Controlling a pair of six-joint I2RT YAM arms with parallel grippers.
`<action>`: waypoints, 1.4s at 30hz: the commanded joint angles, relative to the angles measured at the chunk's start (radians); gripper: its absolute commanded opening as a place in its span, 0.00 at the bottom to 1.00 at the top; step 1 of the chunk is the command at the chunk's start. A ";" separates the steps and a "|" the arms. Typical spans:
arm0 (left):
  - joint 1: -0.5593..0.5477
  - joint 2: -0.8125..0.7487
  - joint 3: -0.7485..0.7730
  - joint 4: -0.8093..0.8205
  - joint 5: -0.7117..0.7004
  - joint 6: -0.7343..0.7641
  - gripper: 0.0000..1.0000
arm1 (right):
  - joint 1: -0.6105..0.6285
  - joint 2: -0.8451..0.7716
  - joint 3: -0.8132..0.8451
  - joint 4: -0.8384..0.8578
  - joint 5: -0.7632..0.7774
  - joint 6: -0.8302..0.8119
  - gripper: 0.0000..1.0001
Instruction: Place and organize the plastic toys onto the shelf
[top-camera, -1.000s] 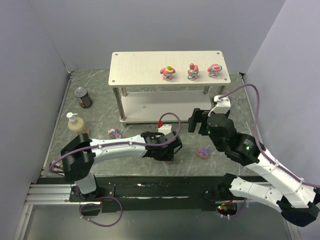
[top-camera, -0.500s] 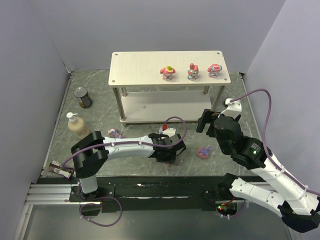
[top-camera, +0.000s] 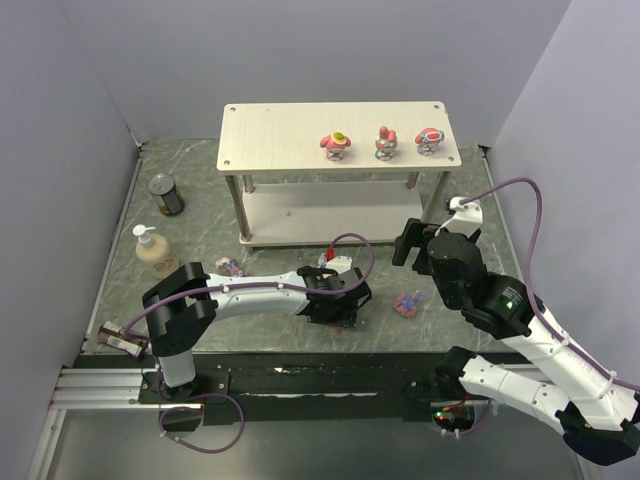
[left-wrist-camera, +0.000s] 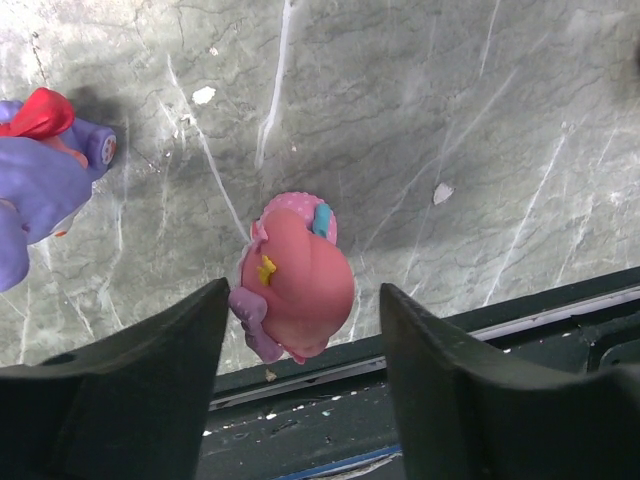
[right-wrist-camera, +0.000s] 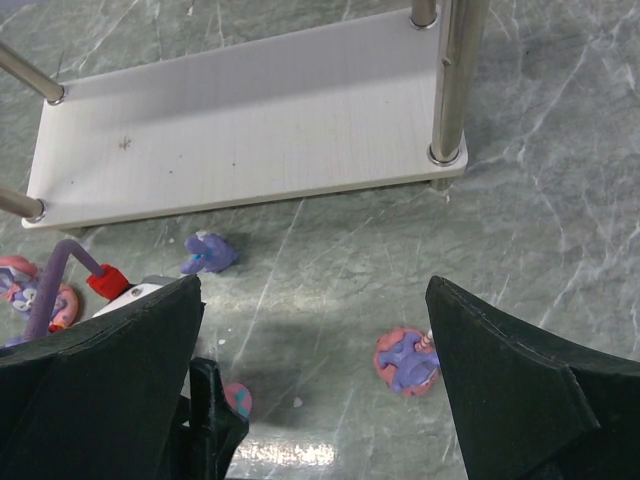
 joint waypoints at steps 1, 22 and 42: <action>-0.003 -0.030 0.022 0.023 0.000 0.010 0.71 | -0.008 -0.007 0.001 0.017 -0.001 -0.006 1.00; -0.156 -0.372 0.020 -0.115 -0.291 0.002 0.83 | -0.008 0.019 -0.007 0.080 -0.124 -0.006 0.98; 0.084 -1.065 -0.241 -0.305 -0.689 -0.038 0.85 | 0.371 0.424 -0.241 0.454 -0.334 0.141 0.00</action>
